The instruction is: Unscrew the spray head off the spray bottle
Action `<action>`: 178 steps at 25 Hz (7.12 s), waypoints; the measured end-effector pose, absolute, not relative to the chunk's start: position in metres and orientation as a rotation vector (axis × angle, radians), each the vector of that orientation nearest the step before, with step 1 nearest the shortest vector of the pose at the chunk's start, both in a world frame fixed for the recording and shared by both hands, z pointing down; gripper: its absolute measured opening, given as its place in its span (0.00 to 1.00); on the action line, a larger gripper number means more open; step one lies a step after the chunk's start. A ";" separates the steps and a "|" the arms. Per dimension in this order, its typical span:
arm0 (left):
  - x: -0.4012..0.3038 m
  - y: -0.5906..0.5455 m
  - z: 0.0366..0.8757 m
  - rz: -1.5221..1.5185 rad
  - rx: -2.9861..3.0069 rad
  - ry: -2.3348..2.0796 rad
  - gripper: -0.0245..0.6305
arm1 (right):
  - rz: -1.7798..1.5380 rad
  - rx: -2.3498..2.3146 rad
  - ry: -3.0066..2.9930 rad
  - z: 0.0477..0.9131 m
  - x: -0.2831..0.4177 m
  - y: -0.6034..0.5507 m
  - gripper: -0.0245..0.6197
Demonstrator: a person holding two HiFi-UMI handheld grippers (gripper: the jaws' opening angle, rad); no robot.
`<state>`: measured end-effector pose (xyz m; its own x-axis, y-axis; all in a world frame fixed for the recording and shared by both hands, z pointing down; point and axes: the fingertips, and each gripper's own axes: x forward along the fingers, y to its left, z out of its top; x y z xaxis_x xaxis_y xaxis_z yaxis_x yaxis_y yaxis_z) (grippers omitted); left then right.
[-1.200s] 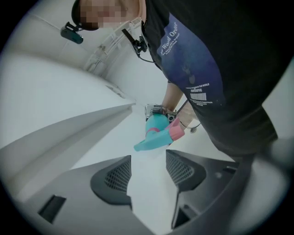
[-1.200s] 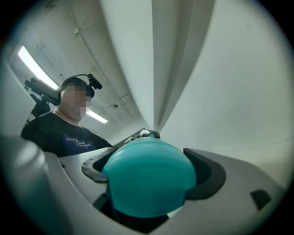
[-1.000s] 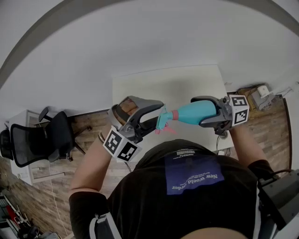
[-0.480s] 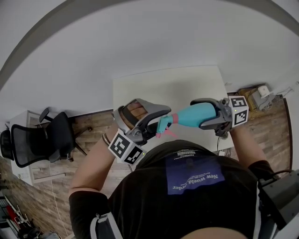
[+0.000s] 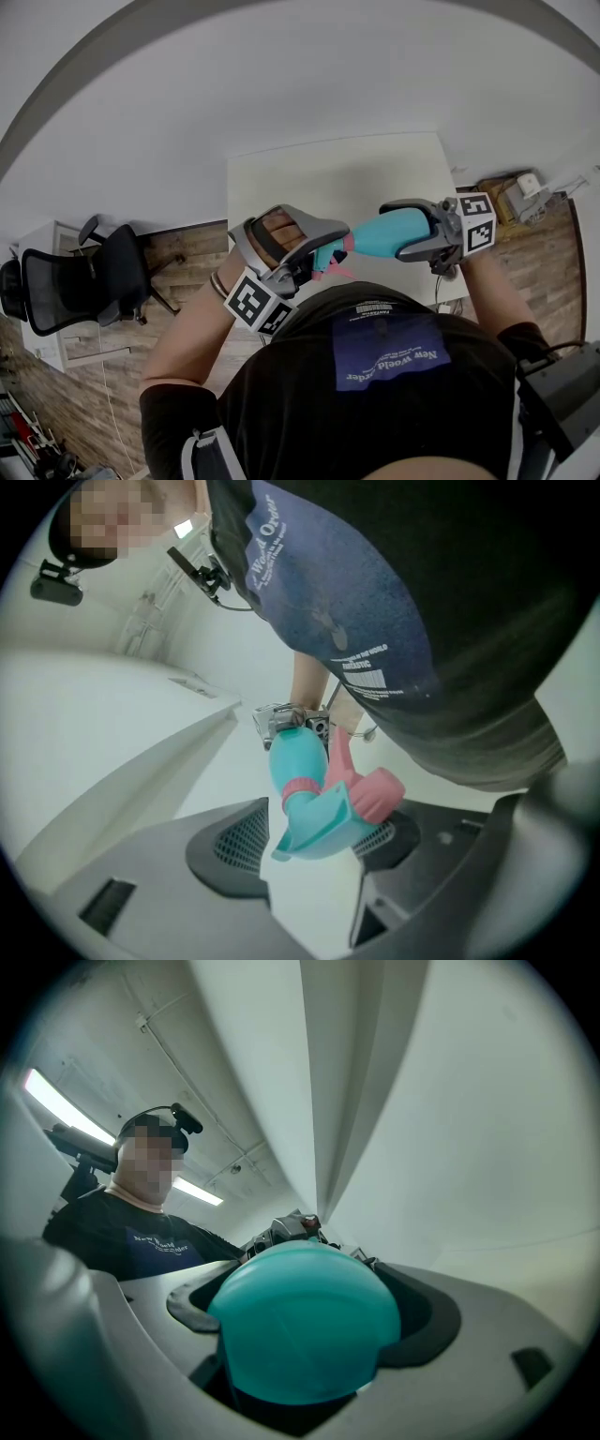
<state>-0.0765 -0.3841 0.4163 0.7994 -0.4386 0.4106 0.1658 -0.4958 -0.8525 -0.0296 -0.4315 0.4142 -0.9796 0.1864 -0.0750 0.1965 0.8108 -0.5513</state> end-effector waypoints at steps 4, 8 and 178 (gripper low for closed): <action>-0.077 -0.384 0.412 -0.710 -2.051 0.219 0.29 | -0.899 0.315 2.971 0.412 -0.031 -0.431 0.72; -0.076 -0.384 0.409 -0.687 -2.182 0.241 0.25 | -0.878 0.310 2.982 0.412 -0.031 -0.430 0.72; -0.220 -0.449 0.348 1.426 -3.338 0.911 0.26 | -0.739 -0.314 2.735 0.378 0.024 -0.512 0.72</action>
